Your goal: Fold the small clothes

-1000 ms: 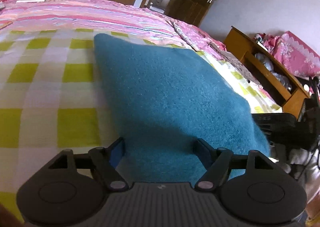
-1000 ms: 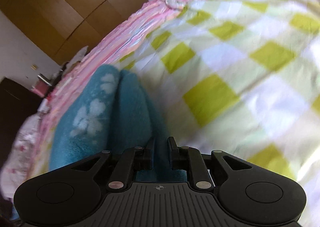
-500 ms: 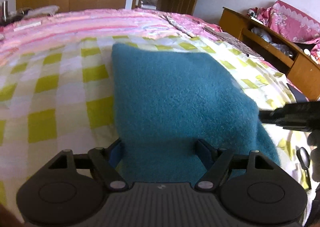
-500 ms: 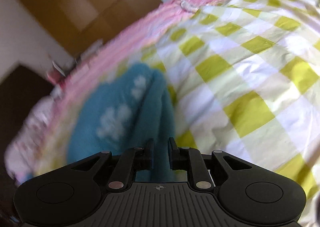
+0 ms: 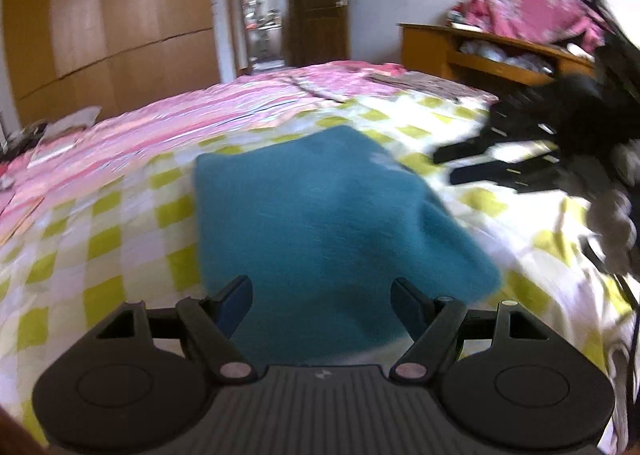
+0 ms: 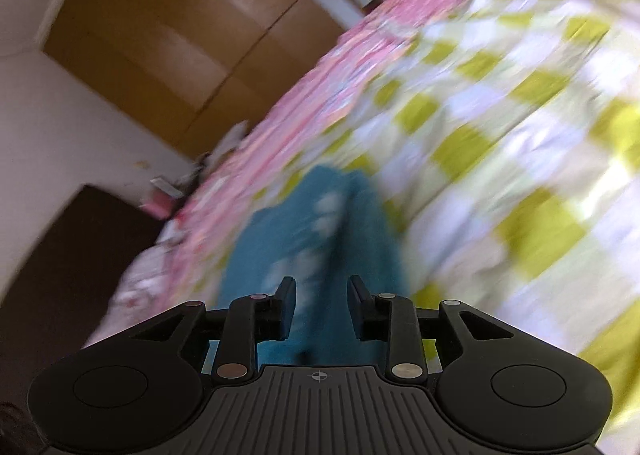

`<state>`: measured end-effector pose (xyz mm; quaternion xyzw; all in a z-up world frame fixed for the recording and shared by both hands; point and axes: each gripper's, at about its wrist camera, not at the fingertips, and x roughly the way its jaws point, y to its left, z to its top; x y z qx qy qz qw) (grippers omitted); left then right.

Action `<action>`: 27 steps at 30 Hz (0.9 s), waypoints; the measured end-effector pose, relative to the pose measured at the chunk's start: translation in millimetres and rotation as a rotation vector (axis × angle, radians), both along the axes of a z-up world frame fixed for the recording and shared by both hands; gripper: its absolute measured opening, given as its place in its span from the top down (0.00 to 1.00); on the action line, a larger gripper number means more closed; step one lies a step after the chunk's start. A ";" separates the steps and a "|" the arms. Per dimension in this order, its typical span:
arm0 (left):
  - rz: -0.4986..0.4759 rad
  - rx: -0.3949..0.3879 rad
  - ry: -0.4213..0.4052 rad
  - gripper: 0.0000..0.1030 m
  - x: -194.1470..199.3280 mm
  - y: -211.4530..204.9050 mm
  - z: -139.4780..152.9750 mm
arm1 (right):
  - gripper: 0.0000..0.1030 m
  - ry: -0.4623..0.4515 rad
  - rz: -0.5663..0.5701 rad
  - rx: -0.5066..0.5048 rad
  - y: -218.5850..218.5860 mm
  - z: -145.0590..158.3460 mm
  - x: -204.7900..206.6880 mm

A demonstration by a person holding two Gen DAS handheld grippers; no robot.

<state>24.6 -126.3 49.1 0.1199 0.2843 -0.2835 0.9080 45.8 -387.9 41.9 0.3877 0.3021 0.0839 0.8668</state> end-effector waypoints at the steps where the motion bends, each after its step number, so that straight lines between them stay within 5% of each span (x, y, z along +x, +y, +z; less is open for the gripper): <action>1: -0.018 0.017 -0.017 0.23 -5.3 -5.2 -1.6 | 0.65 0.005 0.023 0.039 2.6 -3.8 3.0; 15: -0.179 0.216 -0.196 0.21 -30.5 -67.8 -31.8 | 0.54 0.046 0.142 0.087 14.2 -26.3 51.3; 18: -0.162 0.268 -0.234 0.28 -27.2 -77.1 -39.5 | 0.67 0.063 0.147 0.119 12.6 -31.0 58.2; 24: -0.127 0.116 -0.087 0.57 -4.1 -62.1 -3.5 | 0.74 0.028 0.165 0.124 11.9 -12.1 63.9; 27: -0.112 0.024 -0.085 0.59 -0.6 -53.9 32.0 | 0.76 -0.042 0.182 0.134 12.4 13.1 65.2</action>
